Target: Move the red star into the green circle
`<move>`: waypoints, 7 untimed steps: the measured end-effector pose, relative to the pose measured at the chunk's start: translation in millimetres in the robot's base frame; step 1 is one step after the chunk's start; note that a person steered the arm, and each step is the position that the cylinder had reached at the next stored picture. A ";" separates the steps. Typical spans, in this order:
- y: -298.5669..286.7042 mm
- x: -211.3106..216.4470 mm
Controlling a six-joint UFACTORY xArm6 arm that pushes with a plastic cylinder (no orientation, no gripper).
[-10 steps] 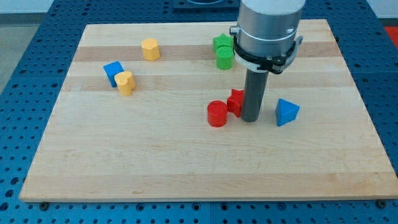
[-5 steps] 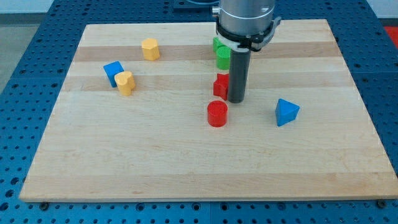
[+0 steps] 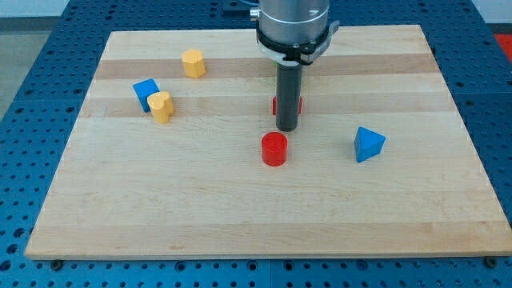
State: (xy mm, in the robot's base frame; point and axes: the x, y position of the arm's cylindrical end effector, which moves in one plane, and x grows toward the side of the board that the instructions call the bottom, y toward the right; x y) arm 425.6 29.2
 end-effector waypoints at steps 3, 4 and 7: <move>0.0 -20.9; -2.3 -19.7; -66.9 -22.0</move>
State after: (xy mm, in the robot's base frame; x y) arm 403.6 -37.7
